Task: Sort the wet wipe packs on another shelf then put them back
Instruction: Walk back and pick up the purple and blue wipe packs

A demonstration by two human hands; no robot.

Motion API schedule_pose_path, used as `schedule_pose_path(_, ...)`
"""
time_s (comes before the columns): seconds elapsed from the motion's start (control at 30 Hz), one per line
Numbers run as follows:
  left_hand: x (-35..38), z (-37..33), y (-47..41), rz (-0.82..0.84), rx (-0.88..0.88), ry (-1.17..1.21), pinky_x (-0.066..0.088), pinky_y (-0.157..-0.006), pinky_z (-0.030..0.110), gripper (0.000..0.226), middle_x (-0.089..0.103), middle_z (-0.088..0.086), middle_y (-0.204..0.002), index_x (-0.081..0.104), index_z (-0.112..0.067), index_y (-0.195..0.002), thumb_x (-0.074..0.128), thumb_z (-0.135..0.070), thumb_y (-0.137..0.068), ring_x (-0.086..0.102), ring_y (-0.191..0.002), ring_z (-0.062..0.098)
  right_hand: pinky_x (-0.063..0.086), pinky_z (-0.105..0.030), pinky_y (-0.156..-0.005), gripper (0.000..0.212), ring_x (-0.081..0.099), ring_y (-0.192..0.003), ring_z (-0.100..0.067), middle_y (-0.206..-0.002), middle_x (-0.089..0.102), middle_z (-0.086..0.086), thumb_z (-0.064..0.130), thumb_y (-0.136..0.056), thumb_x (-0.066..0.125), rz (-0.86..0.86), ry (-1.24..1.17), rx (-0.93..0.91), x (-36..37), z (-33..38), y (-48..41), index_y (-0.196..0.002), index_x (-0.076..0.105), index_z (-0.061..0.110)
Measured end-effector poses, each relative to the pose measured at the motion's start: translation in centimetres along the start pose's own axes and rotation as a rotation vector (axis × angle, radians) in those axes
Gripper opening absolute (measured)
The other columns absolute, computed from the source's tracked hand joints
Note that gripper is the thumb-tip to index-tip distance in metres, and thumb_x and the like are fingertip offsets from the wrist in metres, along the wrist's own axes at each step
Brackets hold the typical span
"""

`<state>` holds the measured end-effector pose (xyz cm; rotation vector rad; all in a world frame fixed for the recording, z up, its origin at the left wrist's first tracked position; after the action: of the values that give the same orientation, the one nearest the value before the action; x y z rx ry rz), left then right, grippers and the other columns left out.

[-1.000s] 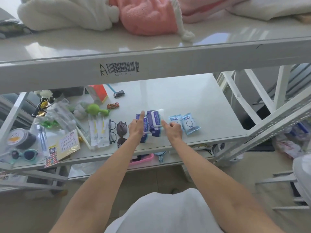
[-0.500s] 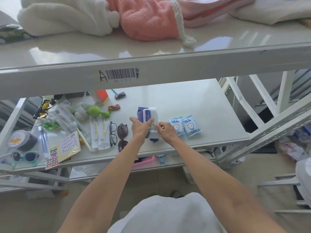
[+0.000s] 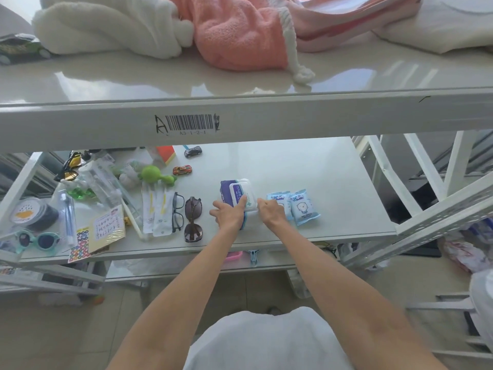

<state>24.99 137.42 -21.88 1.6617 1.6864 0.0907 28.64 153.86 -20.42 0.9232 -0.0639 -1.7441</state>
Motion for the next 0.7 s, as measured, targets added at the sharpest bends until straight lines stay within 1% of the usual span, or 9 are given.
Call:
schedule_pose_path(0.07,-0.1,0.1,-0.7,0.011,0.0,0.016,0.044,-0.11,0.052,0.09,0.04,0.023,-0.143,0.032,-0.003,-0.139,0.07,-0.063,-0.084,0.049,-0.131,0.043,0.051,-0.039,-0.081,0.034,0.066,-0.096,-0.036,-0.095,0.073,-0.018,0.028,-0.094,0.047,-0.021,0.011,-0.014,-0.6,-0.5,-0.6,-0.083,0.07,0.006)
schedule_pose_path(0.17,-0.4,0.7,-1.8,0.04,-0.022,0.02,0.051,-0.103,0.05,0.093,0.056,0.018,-0.133,0.045,-0.004,-0.132,0.072,-0.07,-0.073,0.059,-0.12,0.037,0.049,-0.041,-0.09,0.029,0.059,-0.115,-0.036,-0.118,0.065,-0.018,0.021,-0.094,0.051,-0.286,0.109,0.049,-4.4,-2.3,-0.9,-0.111,0.067,0.003)
schedule_pose_path(0.23,-0.8,0.7,-2.0,0.055,-0.026,0.029,0.056,-0.091,0.042,0.087,0.064,0.015,-0.125,0.056,-0.006,-0.125,0.074,-0.069,-0.069,0.065,-0.111,0.032,0.047,-0.044,-0.094,0.04,0.052,-0.123,-0.035,-0.128,0.057,-0.017,0.029,-0.094,0.058,-0.37,0.21,0.09,-5.7,-3.4,-0.9,-0.123,0.058,0.0)
schedule_pose_path(0.33,-1.0,0.4,-1.8,0.097,-0.065,0.068,0.053,-0.074,0.034,0.089,0.07,0.013,-0.119,0.064,-0.008,-0.12,0.072,-0.071,-0.057,0.069,-0.103,0.029,0.049,-0.044,-0.093,0.061,0.054,-0.122,-0.035,-0.127,0.057,-0.017,0.045,-0.087,0.072,-0.362,0.334,0.092,-5.6,-3.8,-1.7,-0.125,0.054,-0.001)
schedule_pose_path(0.4,-0.6,0.5,-2.1,0.116,-0.09,0.062,0.053,-0.078,0.034,0.104,0.067,0.011,-0.119,0.062,-0.009,-0.122,0.07,-0.082,-0.048,0.068,-0.105,0.029,0.051,-0.043,-0.092,0.065,0.056,-0.12,-0.035,-0.125,0.059,-0.017,0.048,-0.082,0.076,-0.347,0.362,0.118,-5.6,-3.7,-2.1,-0.123,0.056,0.001)
schedule_pose_path(0.5,0.2,1.3,-4.1,0.106,-0.089,0.007,0.055,-0.099,0.044,0.125,0.069,0.008,-0.118,0.062,-0.013,-0.121,0.066,-0.096,-0.027,0.066,-0.111,0.029,0.051,-0.039,-0.086,0.05,0.057,-0.117,-0.034,-0.117,0.062,-0.014,0.045,-0.079,0.077,-0.275,0.354,0.13,-5.3,-3.3,-2.9,-0.11,0.063,0.008)
schedule_pose_path(0.6,0.9,1.8,-6.1,0.11,-0.076,-0.015,0.057,-0.098,0.046,0.12,0.073,0.007,-0.111,0.066,-0.016,-0.115,0.076,-0.09,-0.021,0.069,-0.107,0.029,0.045,-0.033,-0.067,0.036,0.059,-0.085,-0.026,-0.082,0.06,-0.008,0.039,-0.075,0.079,-0.217,0.171,0.06,-5.5,-3.3,-3.4,-0.073,0.054,0.013)
schedule_pose_path(0.63,1.0,1.9,-6.5,0.116,-0.084,-0.014,0.058,-0.096,0.046,0.121,0.074,0.007,-0.11,0.066,-0.017,-0.114,0.079,-0.088,-0.018,0.07,-0.105,0.029,0.042,-0.032,-0.065,0.038,0.057,-0.078,-0.025,-0.077,0.059,-0.006,0.038,-0.075,0.08,-0.202,0.091,0.039,-6.0,-3.5,-3.6,-0.071,0.053,0.012)
schedule_pose_path(0.7,1.3,2.2,-7.5,0.134,-0.094,0.004,0.06,-0.094,0.045,0.128,0.075,0.005,-0.107,0.067,-0.018,-0.113,0.081,-0.087,-0.006,0.072,-0.102,0.028,0.044,-0.033,-0.066,0.041,0.062,-0.081,-0.026,-0.085,0.067,-0.008,0.039,-0.075,0.081,-0.233,0.011,0.037,-8.1,-4.6,-3.8,-0.083,0.062,0.003)
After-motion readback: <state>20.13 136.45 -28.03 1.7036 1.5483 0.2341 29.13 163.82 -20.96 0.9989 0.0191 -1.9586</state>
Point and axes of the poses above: each hand's wrist, its own y-axis away from the middle knuckle, its own x-axis out of the palm, z = x × y, the point moved 9 cm from there along -y, towards the middle knuckle
